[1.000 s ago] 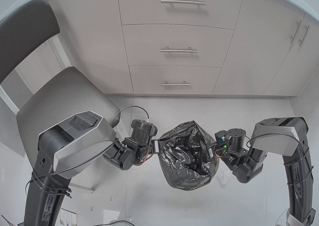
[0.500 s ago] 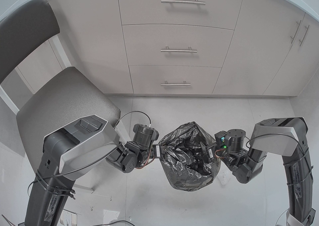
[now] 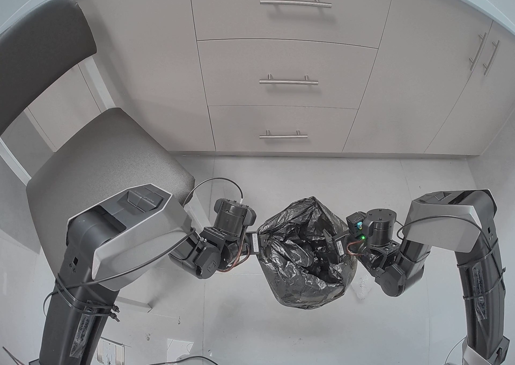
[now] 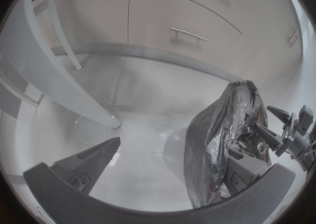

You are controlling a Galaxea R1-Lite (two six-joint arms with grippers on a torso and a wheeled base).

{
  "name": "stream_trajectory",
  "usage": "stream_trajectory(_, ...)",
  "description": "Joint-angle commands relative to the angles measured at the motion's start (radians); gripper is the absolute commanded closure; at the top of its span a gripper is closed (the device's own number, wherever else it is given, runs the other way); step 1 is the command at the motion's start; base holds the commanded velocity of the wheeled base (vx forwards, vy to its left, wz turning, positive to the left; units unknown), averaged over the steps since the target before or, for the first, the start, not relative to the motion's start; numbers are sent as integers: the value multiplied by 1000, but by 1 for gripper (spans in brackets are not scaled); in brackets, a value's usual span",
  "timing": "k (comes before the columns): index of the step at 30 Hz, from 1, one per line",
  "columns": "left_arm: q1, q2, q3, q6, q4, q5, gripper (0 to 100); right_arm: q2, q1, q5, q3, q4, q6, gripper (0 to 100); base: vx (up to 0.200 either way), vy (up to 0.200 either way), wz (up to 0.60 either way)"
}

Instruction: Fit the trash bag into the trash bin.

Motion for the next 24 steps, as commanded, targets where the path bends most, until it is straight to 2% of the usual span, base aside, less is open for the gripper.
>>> stream_trajectory(1, -16, -81, 42, -9, -3, 0, 0, 1, 0, 0, 0, 0, -1, 0, 0, 0, 0)
stream_trajectory(7, -50, -144, 85, -46, -3, 0, 0, -1, 0, 0, 0, -2, -1, 0, 0, 0, 0)
stream_trajectory(24, -33, -110, 72, -40, -3, -19, 0, 1, 0, 0, 0, -2, 1, 0, 0, 0, 0)
